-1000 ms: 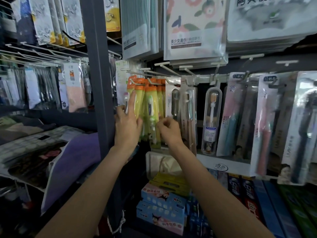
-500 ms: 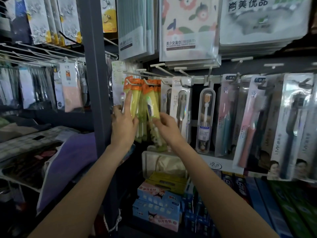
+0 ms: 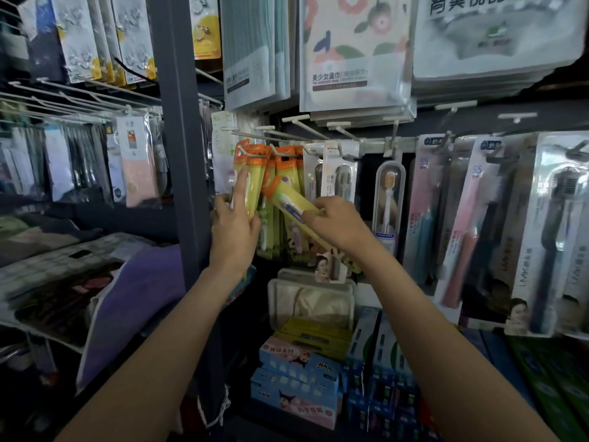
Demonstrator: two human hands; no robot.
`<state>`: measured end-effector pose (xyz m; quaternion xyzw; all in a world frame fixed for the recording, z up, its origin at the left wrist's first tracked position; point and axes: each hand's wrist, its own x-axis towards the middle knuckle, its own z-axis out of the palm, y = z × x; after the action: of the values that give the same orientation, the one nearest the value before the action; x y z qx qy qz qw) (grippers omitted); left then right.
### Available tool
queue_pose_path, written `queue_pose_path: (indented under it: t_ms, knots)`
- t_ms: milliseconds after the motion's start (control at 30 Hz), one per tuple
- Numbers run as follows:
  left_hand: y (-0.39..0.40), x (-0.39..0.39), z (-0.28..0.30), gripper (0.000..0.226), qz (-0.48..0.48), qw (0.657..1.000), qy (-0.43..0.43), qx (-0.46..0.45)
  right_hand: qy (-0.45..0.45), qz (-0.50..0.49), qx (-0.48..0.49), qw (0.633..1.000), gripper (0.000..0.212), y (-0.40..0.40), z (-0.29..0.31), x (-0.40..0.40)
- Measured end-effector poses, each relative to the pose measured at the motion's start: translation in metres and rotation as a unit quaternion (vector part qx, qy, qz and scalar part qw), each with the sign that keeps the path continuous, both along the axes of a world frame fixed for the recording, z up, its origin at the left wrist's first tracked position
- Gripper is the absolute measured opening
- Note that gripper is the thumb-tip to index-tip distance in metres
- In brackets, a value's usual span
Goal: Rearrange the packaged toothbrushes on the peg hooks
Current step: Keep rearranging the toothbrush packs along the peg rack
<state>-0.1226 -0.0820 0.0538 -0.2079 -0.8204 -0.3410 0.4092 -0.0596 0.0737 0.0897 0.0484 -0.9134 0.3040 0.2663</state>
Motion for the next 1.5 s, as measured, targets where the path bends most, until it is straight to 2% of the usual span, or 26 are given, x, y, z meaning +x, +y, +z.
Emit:
queue_pose_path:
  t_ms: [133, 233, 333, 467, 733, 800, 867, 967, 1100, 1200, 1333, 1500]
  knots:
    - [0.0, 0.001, 0.0, 0.074, -0.003, 1.0, 0.001, 0.001, -0.041, 0.025, 0.012, 0.999, 0.023, -0.011, 0.008, -0.003]
    - [0.0, 0.002, 0.001, 0.074, 0.003, 1.0, -0.004, -0.001, -0.012, 0.021, -0.061, 0.998, 0.023, -0.02, 0.01, -0.016]
    - [0.0, 0.001, 0.0, 0.073, 0.008, 1.0, 0.0, -0.003, 0.005, 0.019, -0.086, 0.996, 0.015, -0.021, 0.002, -0.018]
    - [0.001, -0.002, -0.001, 0.075, 0.014, 1.0, 0.006, -0.006, 0.071, 0.021, -0.152, 0.986, 0.008, -0.015, -0.005, -0.016]
    - [0.001, -0.002, -0.001, 0.074, 0.011, 1.0, 0.001, -0.004, 0.095, 0.015, -0.178, 0.979, 0.008, -0.026, -0.016, -0.025]
    - [0.001, -0.002, -0.001, 0.074, 0.006, 1.0, 0.002, -0.002, 0.101, 0.005, -0.157, 0.982, 0.013, -0.021, -0.015, -0.018]
    - [0.001, -0.001, -0.001, 0.075, 0.006, 1.0, 0.006, -0.004, 0.094, -0.013, -0.091, 0.991, 0.019, -0.012, -0.012, -0.009]
    - [0.001, -0.003, -0.001, 0.073, 0.013, 1.0, -0.001, -0.008, 0.021, -0.001, -0.009, 1.0, 0.028, 0.001, -0.007, -0.004]
    - [0.001, -0.002, -0.001, 0.073, 0.013, 1.0, 0.003, -0.008, -0.057, 0.042, 0.001, 0.997, 0.029, -0.005, 0.007, -0.013]
    - [0.001, 0.0, -0.001, 0.074, 0.015, 1.0, 0.0, -0.012, -0.058, 0.045, -0.043, 0.996, 0.029, -0.013, 0.014, -0.023]
    - [0.001, -0.001, -0.001, 0.075, 0.017, 1.0, 0.0, -0.01, -0.022, 0.037, -0.148, 0.988, 0.037, -0.018, 0.012, -0.031]
    - [0.001, -0.002, -0.002, 0.074, 0.029, 0.999, 0.004, -0.018, 0.036, 0.035, -0.197, 0.979, 0.03, -0.038, -0.013, -0.039]
